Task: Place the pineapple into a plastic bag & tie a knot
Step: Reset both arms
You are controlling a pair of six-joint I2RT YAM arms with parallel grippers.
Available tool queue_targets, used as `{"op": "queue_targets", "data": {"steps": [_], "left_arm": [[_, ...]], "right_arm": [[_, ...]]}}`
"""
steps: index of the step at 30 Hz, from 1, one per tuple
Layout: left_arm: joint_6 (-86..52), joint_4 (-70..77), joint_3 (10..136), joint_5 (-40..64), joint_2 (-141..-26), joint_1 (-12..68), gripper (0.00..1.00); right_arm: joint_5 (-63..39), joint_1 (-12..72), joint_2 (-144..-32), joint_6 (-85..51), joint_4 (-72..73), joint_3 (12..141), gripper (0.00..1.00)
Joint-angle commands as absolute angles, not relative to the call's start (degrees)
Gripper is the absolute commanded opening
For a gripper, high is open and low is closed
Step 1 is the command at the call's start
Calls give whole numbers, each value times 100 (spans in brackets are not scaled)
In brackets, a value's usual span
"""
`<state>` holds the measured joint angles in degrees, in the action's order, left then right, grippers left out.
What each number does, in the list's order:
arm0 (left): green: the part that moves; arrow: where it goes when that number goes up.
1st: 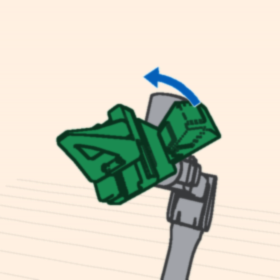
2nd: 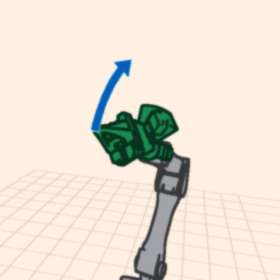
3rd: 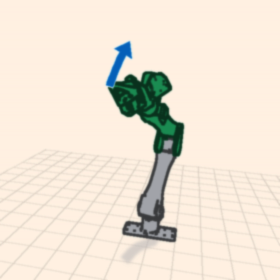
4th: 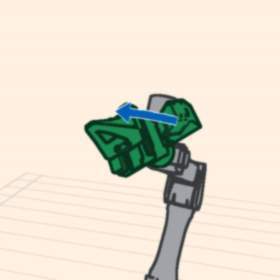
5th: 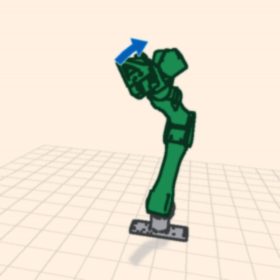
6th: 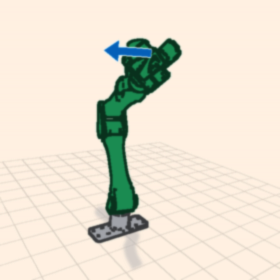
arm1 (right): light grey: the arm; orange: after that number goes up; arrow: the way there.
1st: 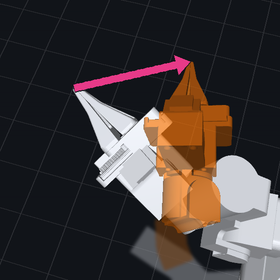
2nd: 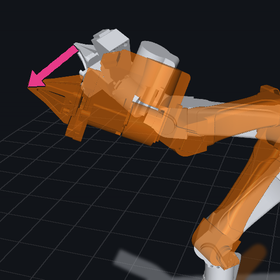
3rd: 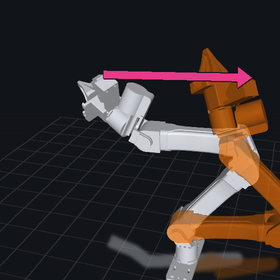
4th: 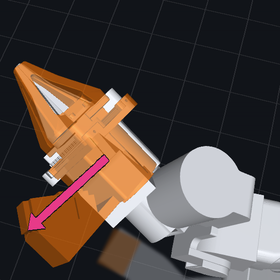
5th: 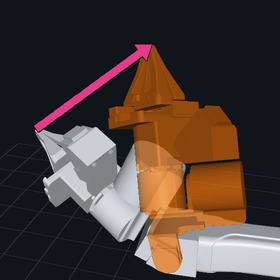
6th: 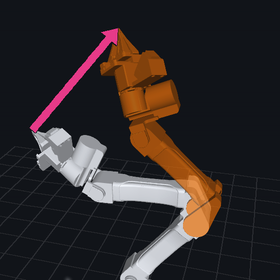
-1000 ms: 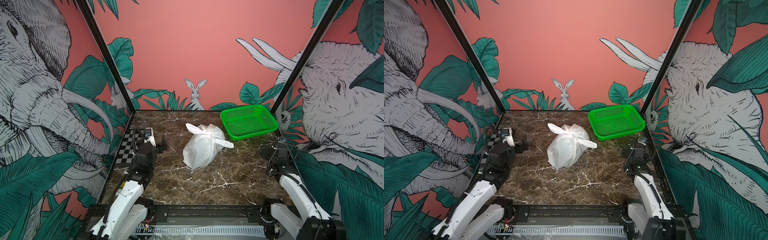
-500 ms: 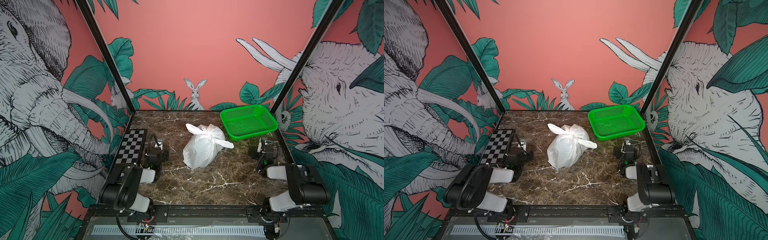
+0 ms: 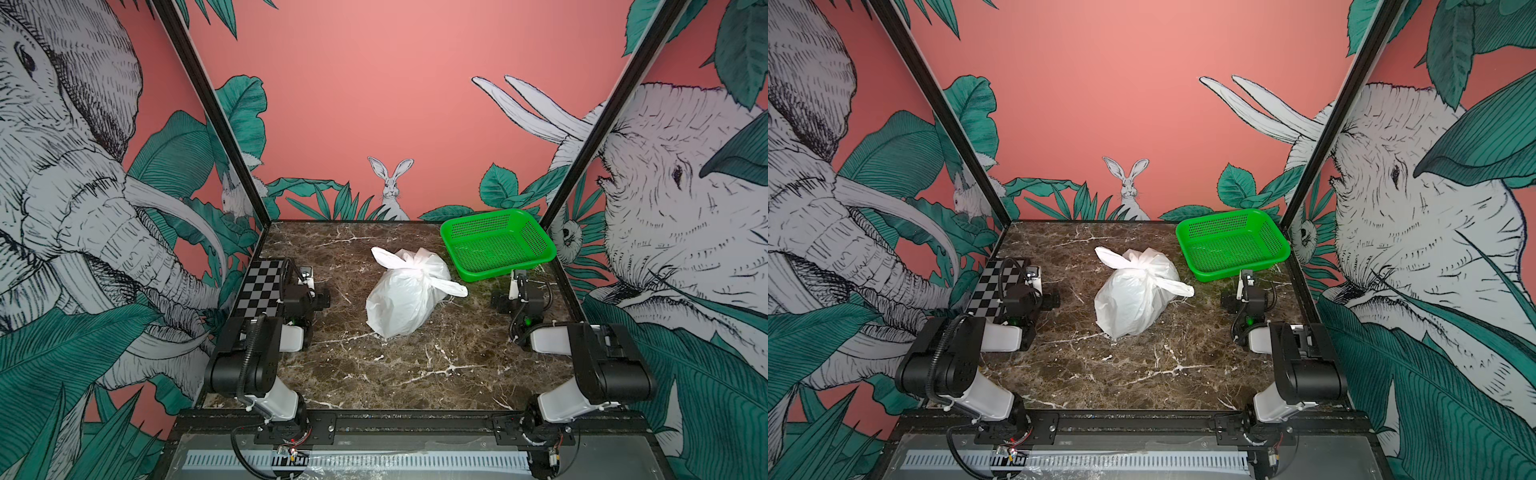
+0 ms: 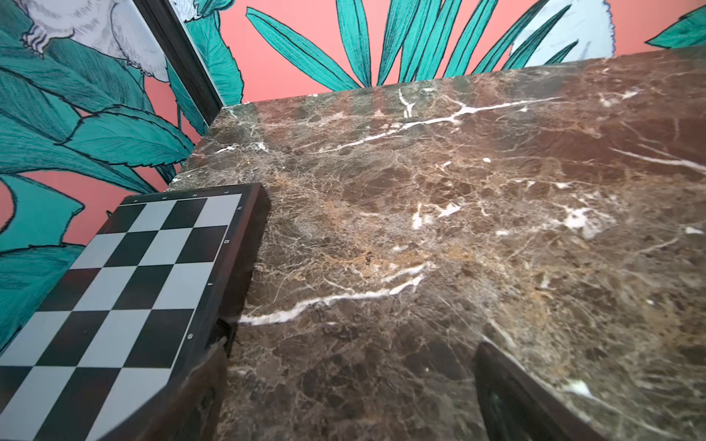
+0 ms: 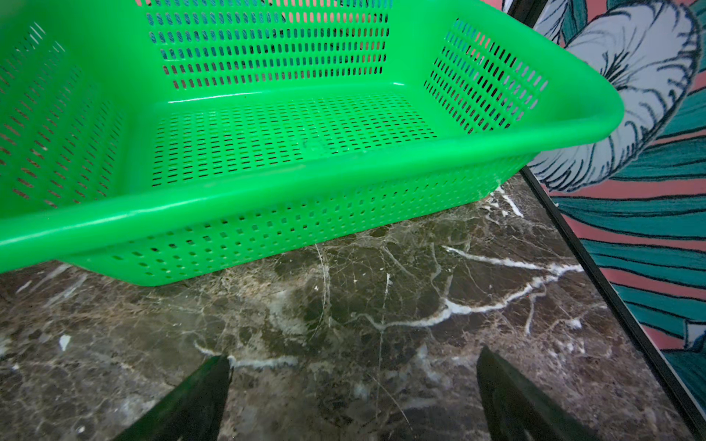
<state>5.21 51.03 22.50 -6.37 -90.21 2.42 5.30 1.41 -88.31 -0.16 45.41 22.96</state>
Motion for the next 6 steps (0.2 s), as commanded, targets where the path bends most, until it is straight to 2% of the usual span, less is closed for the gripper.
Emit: {"op": "queue_targets", "data": {"steps": [1,6], "left_arm": [[479,5023,2326,-539,-8894,220,99],[500,5081,2288,-531,-8877,220,99]], "right_arm": [[499,141,-8790,52,4691,2407,99],[483,140,-8752,52,4733,2356,99]]}}
